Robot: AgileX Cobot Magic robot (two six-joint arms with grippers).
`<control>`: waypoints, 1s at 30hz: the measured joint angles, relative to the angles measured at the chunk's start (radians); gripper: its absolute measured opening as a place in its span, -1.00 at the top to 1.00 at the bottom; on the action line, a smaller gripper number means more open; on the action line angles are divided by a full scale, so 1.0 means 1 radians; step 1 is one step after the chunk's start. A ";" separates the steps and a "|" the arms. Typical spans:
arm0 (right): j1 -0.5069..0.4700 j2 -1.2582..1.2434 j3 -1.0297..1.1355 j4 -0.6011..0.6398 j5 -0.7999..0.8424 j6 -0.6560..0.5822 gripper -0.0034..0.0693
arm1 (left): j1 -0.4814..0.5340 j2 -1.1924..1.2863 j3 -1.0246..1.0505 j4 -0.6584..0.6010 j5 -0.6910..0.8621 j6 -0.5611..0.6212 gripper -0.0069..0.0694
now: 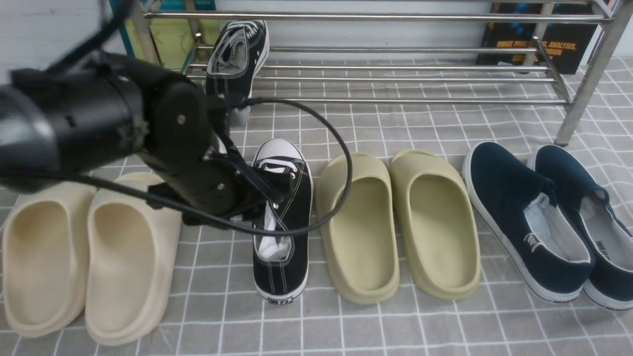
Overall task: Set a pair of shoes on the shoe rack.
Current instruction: Use the left arm to grab the shoe closest to it, then use the left arm to put a shoe into the shoe rack
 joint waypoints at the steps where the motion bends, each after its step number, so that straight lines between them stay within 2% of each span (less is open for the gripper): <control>1: 0.000 0.000 0.000 0.000 0.000 0.000 0.24 | 0.000 0.035 0.000 0.000 -0.003 0.000 -0.20; 4: 0.000 0.000 0.000 0.000 0.000 0.000 0.24 | 0.000 0.110 0.000 0.000 -0.003 0.000 -0.17; 8: 0.000 0.000 0.000 0.000 0.000 0.000 0.24 | 0.000 0.176 0.000 -0.003 -0.012 0.000 0.04; 9: 0.000 0.000 0.000 0.000 0.000 0.000 0.24 | 0.000 0.183 0.000 -0.011 -0.018 0.000 0.17; 10: 0.000 0.000 0.000 0.000 0.000 0.000 0.24 | 0.000 0.183 -0.001 -0.011 -0.019 0.000 0.22; 11: 0.000 0.000 0.000 0.000 0.000 0.000 0.24 | 0.000 0.183 -0.005 -0.011 -0.016 0.000 0.38; 12: 0.000 0.000 0.000 0.000 0.000 0.000 0.24 | 0.000 0.183 -0.008 -0.011 -0.016 0.000 0.40; 13: 0.000 0.000 0.000 0.000 0.000 0.000 0.24 | 0.000 0.183 -0.020 -0.016 0.000 0.000 0.61; 16: 0.000 0.000 0.000 0.000 0.000 0.000 0.24 | 0.000 0.171 -0.054 -0.005 0.042 0.004 0.86; 22: 0.000 0.000 0.000 0.000 0.000 0.000 0.24 | 0.001 0.103 -0.168 -0.004 0.137 0.023 0.85; 30: 0.000 0.000 0.000 0.000 0.000 0.000 0.24 | 0.001 0.150 -0.372 0.000 0.124 0.032 0.85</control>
